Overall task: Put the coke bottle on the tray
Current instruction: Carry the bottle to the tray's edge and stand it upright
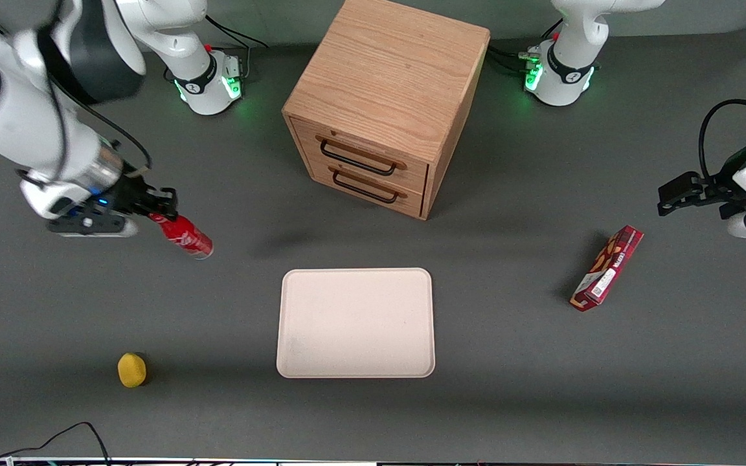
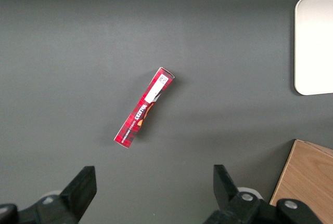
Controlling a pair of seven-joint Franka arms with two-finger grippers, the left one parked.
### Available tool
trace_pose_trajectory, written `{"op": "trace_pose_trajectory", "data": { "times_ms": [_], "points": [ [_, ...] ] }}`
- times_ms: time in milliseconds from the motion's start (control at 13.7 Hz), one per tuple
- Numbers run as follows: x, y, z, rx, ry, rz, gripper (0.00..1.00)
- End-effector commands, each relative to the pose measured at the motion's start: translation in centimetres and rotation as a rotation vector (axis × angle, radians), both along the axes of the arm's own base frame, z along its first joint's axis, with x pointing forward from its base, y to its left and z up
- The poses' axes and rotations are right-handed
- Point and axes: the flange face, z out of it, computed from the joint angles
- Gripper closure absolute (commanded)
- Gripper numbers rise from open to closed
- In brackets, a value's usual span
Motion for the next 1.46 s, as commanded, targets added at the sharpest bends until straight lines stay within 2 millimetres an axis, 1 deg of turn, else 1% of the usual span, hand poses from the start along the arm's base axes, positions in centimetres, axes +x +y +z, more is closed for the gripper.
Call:
{"op": "trace_pose_trajectory", "data": {
  "times_ms": [0,73,146,220,293,366,439,585,659,732,805,878,951,1024,1244,1390],
  "points": [
    [5.2,3.3,5.4,-0.005,0.026,-0.015,1.00],
    [6.8,4.6,6.4,-0.013,0.040,-0.036,1.00],
    [8.4,5.5,7.0,0.016,0.035,-0.062,1.00],
    [9.6,6.8,5.9,0.043,0.039,-0.097,1.00],
    [10.7,8.5,4.5,0.064,0.029,-0.145,1.00],
    [11.9,10.0,3.2,0.099,-0.008,-0.213,1.00],
    [13.0,11.7,1.2,0.132,-0.022,-0.261,1.00],
    [15.3,13.4,-3.8,0.170,-0.024,-0.347,1.00],
    [16.3,14.7,-7.4,0.166,-0.011,-0.376,1.00],
    [17.2,15.2,-10.5,0.148,-0.021,-0.415,1.00],
    [17.6,16.3,-12.9,0.137,-0.031,-0.426,1.00],
    [18.0,16.8,-15.5,0.125,-0.021,-0.428,1.00],
    [18.3,16.8,-17.0,0.118,-0.022,-0.437,1.00],
    [18.5,16.8,-18.1,0.110,-0.019,-0.437,1.00],
    [18.3,16.8,-20.5,0.056,-0.016,-0.420,1.00],
    [18.3,16.9,-21.6,0.046,-0.006,-0.416,1.00]
  ]
}}
